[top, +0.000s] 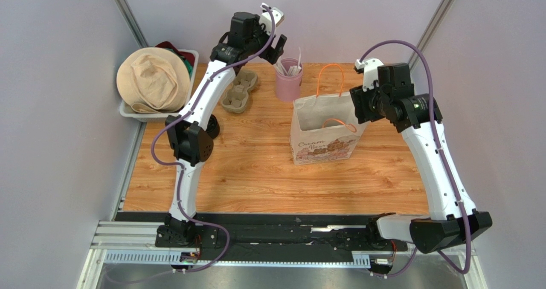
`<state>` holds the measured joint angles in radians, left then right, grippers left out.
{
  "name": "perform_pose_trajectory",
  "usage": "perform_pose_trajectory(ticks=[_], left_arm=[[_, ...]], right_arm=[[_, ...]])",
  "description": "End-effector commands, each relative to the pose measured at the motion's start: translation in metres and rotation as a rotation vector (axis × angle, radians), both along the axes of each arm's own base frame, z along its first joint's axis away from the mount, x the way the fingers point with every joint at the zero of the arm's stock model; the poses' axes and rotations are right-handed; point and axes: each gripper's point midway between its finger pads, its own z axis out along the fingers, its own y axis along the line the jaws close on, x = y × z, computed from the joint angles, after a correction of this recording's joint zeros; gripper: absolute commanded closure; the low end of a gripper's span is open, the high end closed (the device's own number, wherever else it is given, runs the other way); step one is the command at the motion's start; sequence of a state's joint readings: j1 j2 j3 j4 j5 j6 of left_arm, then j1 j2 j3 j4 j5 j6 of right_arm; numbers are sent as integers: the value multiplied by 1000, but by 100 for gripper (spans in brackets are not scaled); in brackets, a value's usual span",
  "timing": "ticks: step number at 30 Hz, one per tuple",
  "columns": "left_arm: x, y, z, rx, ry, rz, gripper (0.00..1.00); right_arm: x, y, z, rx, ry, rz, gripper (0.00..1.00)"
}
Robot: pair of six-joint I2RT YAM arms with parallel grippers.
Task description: Pack the takeout coffee
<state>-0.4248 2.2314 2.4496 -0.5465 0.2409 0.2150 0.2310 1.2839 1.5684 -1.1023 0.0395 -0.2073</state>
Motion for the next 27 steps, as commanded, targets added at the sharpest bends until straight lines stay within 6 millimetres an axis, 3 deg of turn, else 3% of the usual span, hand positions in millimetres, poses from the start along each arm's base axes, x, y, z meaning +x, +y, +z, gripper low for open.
perform_pose_trajectory(ticks=[1, 6, 12, 20, 23, 27], left_arm=[[19, -11, 14, -39, -95, -14, 12], [34, -14, -4, -32, -106, -3, 14], [45, -19, -22, -33, -107, 1, 17], [52, -23, -27, -46, -115, -2, 22], [53, -25, -28, -56, -113, 0, 27], [54, -26, -33, -60, -105, -5, 42]], right_arm=[[1, 2, 22, 52, -101, 38, 45], [-5, 1, 29, 65, -134, 56, 45], [-8, -3, 23, 71, -129, 49, 45], [-6, -7, 13, 84, -111, 31, 45], [-6, -7, 12, 88, -111, 32, 46], [-6, -8, 11, 91, -110, 28, 46]])
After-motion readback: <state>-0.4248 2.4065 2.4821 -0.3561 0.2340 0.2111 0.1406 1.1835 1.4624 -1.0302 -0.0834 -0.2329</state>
